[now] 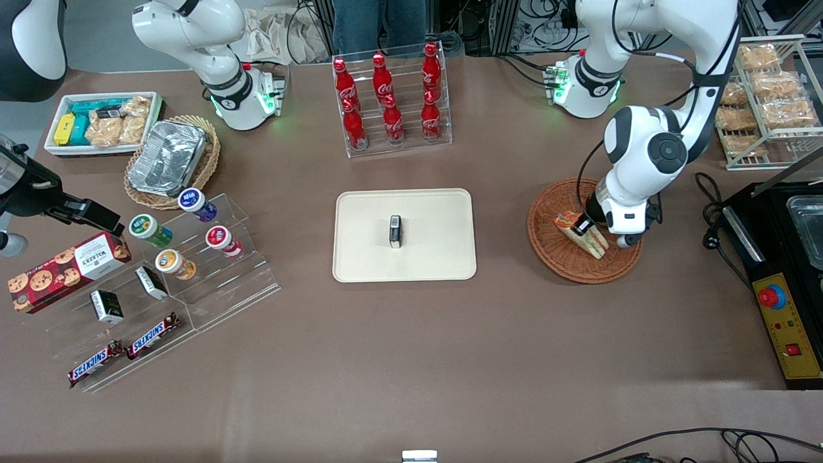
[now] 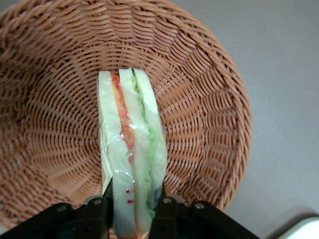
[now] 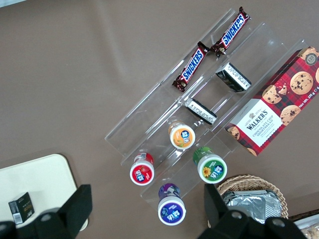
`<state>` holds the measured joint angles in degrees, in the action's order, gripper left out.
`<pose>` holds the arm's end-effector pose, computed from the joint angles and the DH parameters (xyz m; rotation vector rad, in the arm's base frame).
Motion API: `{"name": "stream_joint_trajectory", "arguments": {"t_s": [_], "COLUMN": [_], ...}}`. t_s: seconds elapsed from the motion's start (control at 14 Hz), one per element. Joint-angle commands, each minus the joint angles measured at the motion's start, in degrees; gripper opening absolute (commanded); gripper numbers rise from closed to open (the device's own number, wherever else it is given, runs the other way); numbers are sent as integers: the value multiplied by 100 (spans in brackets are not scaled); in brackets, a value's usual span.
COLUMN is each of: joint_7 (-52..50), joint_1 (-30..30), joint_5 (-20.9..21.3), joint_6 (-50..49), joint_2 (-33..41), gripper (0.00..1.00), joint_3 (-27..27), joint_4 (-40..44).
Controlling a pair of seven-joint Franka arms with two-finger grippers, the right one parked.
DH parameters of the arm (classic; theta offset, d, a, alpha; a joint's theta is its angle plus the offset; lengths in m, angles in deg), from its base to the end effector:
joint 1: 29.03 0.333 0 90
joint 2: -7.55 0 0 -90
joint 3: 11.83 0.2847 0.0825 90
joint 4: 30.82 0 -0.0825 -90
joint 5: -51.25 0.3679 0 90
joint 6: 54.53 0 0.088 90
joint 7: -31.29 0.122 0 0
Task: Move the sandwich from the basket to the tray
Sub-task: 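Lower the open left gripper around the sandwich and close it, then lift the sandwich up out of the basket with the left gripper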
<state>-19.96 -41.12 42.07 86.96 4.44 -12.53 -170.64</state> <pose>0.4585 -0.1053 0.2449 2.8280 1.1923 -0.1131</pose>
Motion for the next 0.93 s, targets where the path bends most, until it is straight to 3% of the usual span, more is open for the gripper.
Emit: {"name": "stream_joint_trajectory", "arguments": {"t_s": [0.0,0.5,0.86], "joint_7": [-17,-8,332], "joint_1": [-39,-4,-47], "joint_5": [20,91,29], "joint_6": [-1268,-3951,-4376], "joint_2": [303,233,180], "gripper": [0,0,0], "joint_3": [52,52,-105], "joint_4": [707,3081,3839]}}
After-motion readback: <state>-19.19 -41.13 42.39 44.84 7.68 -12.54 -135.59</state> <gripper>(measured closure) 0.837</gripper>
